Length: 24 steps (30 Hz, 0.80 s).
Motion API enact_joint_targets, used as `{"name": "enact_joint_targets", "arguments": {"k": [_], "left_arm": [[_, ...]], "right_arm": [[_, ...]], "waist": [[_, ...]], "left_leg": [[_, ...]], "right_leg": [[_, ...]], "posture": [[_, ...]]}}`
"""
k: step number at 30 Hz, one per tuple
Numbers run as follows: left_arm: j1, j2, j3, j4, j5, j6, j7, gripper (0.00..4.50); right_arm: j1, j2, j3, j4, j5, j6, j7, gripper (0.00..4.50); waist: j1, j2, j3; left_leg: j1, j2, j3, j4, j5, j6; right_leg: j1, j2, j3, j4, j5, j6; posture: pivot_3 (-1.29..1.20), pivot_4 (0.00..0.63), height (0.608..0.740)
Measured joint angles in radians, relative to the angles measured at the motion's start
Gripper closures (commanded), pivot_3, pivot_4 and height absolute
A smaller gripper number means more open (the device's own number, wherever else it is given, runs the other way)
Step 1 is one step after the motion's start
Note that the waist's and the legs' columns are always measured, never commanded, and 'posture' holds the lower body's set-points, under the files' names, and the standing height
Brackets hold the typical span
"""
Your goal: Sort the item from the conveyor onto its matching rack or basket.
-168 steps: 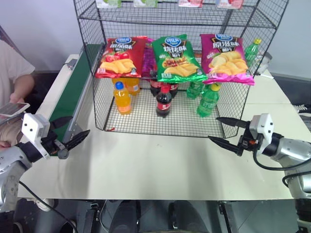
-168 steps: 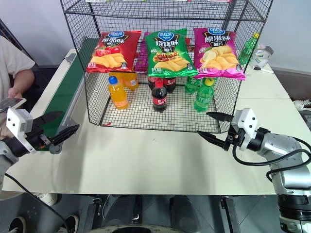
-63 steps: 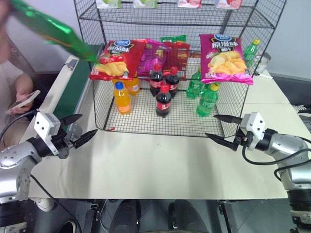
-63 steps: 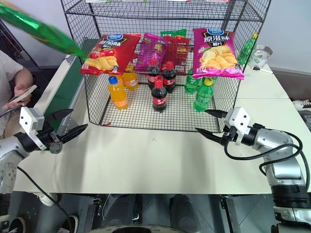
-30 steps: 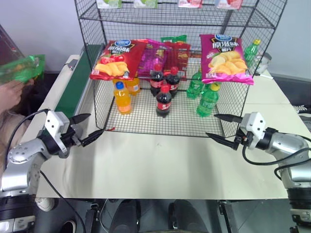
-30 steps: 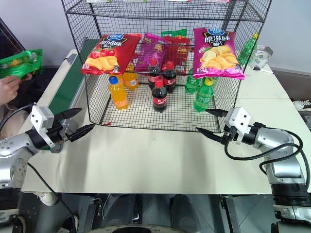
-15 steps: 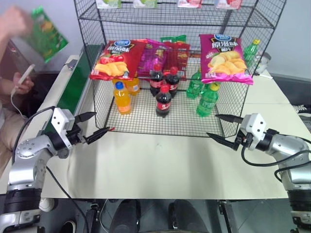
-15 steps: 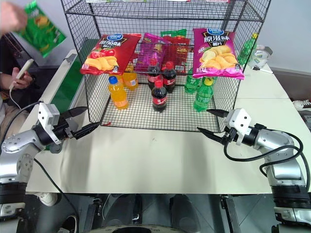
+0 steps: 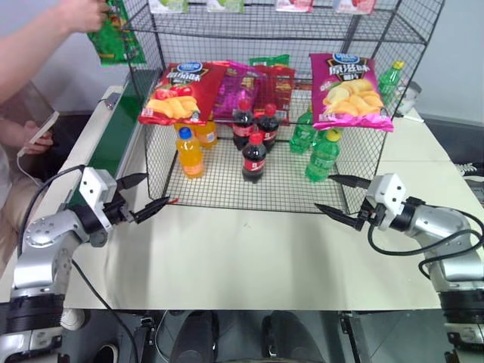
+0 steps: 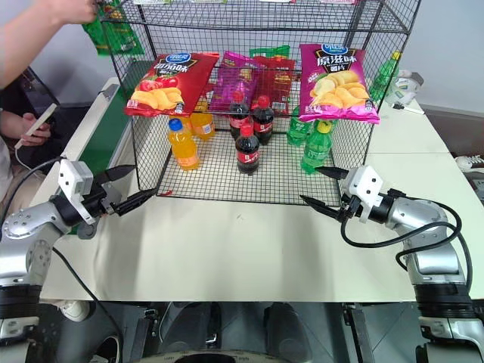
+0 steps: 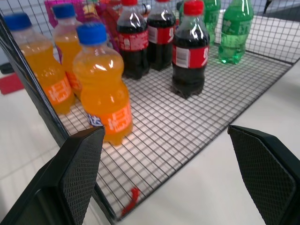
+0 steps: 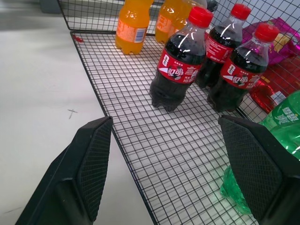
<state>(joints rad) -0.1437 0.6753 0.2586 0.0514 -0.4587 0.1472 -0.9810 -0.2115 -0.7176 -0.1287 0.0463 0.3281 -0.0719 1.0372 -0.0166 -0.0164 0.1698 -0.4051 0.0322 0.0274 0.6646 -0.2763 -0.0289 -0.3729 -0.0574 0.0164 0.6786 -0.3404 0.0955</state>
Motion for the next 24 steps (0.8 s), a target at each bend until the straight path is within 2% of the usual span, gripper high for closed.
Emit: {"name": "enact_joint_targets", "arguments": {"k": [12, 24], "left_arm": [[0.053, 0.008, 0.011, -0.053, -0.033, 0.024, -0.010, 0.00], [0.051, 0.014, 0.045, -0.053, -0.056, 0.037, -0.021, 0.00]], "right_arm": [[-0.012, 0.001, 0.004, 0.018, 0.006, 0.006, 0.019, 0.75], [-0.012, 0.001, 0.002, -0.011, 0.088, 0.127, 0.056, 0.75]], "waist": [[0.001, 0.000, 0.000], [0.001, 0.000, 0.000]], "left_leg": [[0.000, 0.000, 0.000, 0.000, 0.000, 0.000], [0.000, 0.000, 0.000, 0.000, 0.000, 0.000]], "right_leg": [[0.000, 0.000, 0.000, 0.000, 0.000, 0.000], [0.000, 0.000, 0.000, 0.000, 0.000, 0.000]], "posture": [[0.00, 0.150, 0.739], [0.00, 0.150, 0.739]]}}
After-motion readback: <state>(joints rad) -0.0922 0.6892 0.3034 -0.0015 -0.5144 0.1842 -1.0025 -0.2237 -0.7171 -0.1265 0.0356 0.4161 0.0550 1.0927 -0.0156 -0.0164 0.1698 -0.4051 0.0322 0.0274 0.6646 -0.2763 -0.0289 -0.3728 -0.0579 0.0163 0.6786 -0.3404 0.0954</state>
